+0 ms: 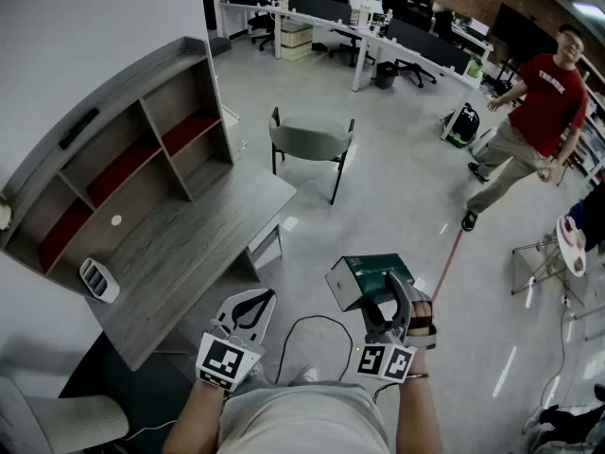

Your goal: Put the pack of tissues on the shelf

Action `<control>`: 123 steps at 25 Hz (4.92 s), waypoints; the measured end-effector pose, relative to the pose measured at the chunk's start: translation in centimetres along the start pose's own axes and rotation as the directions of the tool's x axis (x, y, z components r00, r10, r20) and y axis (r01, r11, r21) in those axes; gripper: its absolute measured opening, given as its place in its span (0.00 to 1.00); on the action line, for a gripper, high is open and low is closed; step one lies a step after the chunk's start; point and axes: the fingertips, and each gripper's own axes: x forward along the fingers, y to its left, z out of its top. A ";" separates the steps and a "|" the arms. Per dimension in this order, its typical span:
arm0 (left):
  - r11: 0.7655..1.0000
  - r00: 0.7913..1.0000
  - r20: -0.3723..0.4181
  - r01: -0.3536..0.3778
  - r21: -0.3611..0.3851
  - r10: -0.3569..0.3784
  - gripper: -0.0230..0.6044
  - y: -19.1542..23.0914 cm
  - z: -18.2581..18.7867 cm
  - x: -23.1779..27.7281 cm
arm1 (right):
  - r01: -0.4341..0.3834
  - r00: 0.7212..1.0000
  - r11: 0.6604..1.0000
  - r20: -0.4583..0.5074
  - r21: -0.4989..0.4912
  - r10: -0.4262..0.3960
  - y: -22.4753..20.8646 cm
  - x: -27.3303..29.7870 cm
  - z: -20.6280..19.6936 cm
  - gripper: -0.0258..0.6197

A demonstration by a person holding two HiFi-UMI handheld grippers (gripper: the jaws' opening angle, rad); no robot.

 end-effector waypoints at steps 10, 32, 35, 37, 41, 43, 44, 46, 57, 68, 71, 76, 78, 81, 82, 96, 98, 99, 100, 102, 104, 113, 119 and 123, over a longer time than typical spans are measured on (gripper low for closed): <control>0.999 0.998 -0.056 -0.022 -0.023 0.021 0.06 -1.8 -2.8 1.9 | -0.020 0.999 0.999 0.037 0.036 0.019 0.6 1.8 -3.0 0.62; 0.983 0.989 -0.078 -0.138 -0.124 0.129 0.06 22.3 -5.9 13.8 | -0.104 0.988 0.994 0.110 -0.020 0.105 -4.1 28.0 6.5 0.62; 0.979 0.984 -0.088 -0.166 -0.118 0.156 0.06 26.4 -6.2 14.1 | -0.118 0.982 0.992 0.148 -0.033 0.121 -4.3 32.2 9.8 0.62; 0.973 0.978 -0.098 -0.194 -0.121 0.183 0.06 28.9 -6.7 13.7 | -0.127 0.975 0.991 0.177 -0.047 0.133 -4.1 34.8 12.3 0.62; 0.957 0.962 -0.124 -0.259 -0.131 0.243 0.06 32.6 -8.0 12.4 | -0.149 0.956 0.985 0.242 -0.084 0.165 -3.4 39.1 16.8 0.62; 0.946 0.951 -0.138 -0.294 -0.139 0.275 0.06 33.9 -8.7 11.5 | -0.159 0.945 0.981 0.272 -0.108 0.183 -2.9 40.7 19.1 0.62; 0.939 0.945 -0.145 -0.312 -0.145 0.292 0.06 34.6 -9.1 10.9 | -0.164 0.939 0.979 0.286 -0.121 0.193 -2.6 41.4 20.2 0.62; 0.923 0.932 -0.158 -0.351 -0.159 0.327 0.06 35.9 -9.8 9.7 | -0.175 0.925 0.973 0.313 -0.149 0.214 -1.9 42.7 22.5 0.62; 0.795 0.822 -0.218 -0.566 -0.219 0.526 0.06 42.3 -11.8 6.5 | -0.229 0.807 0.914 0.461 -0.334 0.370 2.0 49.3 33.4 0.62; 0.617 0.662 -0.288 -0.749 -0.241 0.692 0.06 47.0 -13.2 4.4 | -0.223 0.695 0.851 0.534 -0.475 0.481 4.6 56.1 41.6 0.62; 0.573 0.622 -0.311 -0.783 -0.240 0.719 0.06 47.5 -13.7 3.6 | -0.222 0.684 0.841 0.536 -0.493 0.495 5.4 57.4 43.1 0.62; 0.493 0.554 -0.342 -0.832 -0.254 0.759 0.06 47.9 -14.5 2.1 | -0.201 0.689 0.818 0.516 -0.539 0.509 6.8 59.2 44.6 0.62; 0.480 0.543 -0.349 -0.839 -0.255 0.764 0.06 48.1 -14.7 1.9 | -0.198 0.696 0.814 0.507 -0.546 0.509 7.1 60.0 44.9 0.62; 0.467 0.532 -0.360 -0.847 -0.254 0.767 0.06 48.2 -14.9 1.6 | -0.204 0.716 0.813 0.483 -0.545 0.504 7.3 61.0 45.2 0.62; 0.462 0.527 -0.364 -0.849 -0.255 0.768 0.06 48.2 -14.9 1.5 | -0.199 0.723 0.811 0.476 -0.551 0.501 7.3 61.4 45.3 0.62; 0.419 0.502 -0.383 -0.863 -0.284 0.775 0.06 48.5 -15.9 0.5 | -0.171 0.762 0.741 0.390 -0.649 0.517 9.4 64.2 47.4 0.62; 0.413 0.501 -0.383 -0.863 -0.292 0.776 0.06 48.5 -16.1 0.4 | -0.178 0.762 0.725 0.373 -0.666 0.530 9.8 64.5 47.5 0.64; 0.409 0.501 -0.384 -0.862 -0.298 0.776 0.06 48.6 -16.2 0.3 | -0.188 0.759 0.717 0.364 -0.672 0.540 10.0 64.5 47.6 0.64; 0.405 0.500 -0.384 -0.862 -0.304 0.776 0.06 48.6 -16.3 0.2 | -0.202 0.754 0.710 0.355 -0.675 0.552 10.1 64.5 47.7 0.65; 0.399 0.500 -0.384 -0.861 -0.316 0.776 0.06 48.7 -16.4 0.2 | -0.237 0.739 0.695 0.338 -0.679 0.582 10.2 64.4 48.0 0.66; 0.394 0.501 -0.385 -0.860 -0.325 0.775 0.06 48.6 -16.6 0.2 | -0.252 0.732 0.673 0.319 -0.695 0.603 10.2 64.3 47.9 0.67; 0.375 0.504 -0.392 -0.854 -0.361 0.769 0.06 48.6 -17.0 -0.1 | -0.316 0.718 0.580 0.210 -0.751 0.663 9.8 64.6 46.0 0.70; 0.363 0.506 -0.397 -0.849 -0.383 0.766 0.06 48.5 -17.3 -0.1 | -0.383 0.682 0.490 0.117 -0.783 0.722 10.2 63.8 44.5 0.70; 0.362 0.508 -0.397 -0.848 -0.388 0.764 0.06 48.4 -17.5 0.0 | -0.408 0.667 0.486 0.111 -0.773 0.736 10.4 63.6 44.2 0.69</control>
